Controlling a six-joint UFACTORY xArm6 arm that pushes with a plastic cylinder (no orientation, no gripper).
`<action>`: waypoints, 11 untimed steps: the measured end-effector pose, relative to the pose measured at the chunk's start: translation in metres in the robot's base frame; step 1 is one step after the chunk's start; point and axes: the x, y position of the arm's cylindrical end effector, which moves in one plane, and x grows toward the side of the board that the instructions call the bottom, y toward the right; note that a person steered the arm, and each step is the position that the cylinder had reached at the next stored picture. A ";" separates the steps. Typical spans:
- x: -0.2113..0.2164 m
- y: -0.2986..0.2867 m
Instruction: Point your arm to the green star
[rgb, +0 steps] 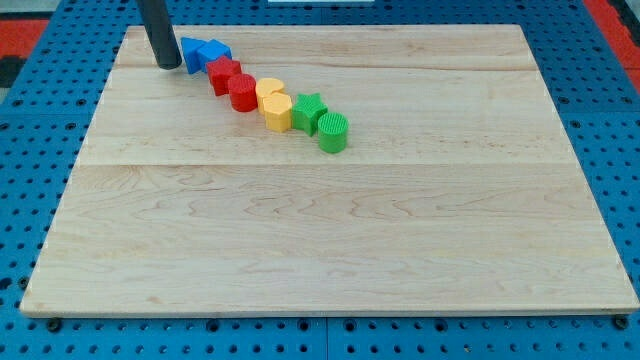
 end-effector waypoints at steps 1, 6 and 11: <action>0.032 -0.009; 0.063 -0.018; 0.114 0.074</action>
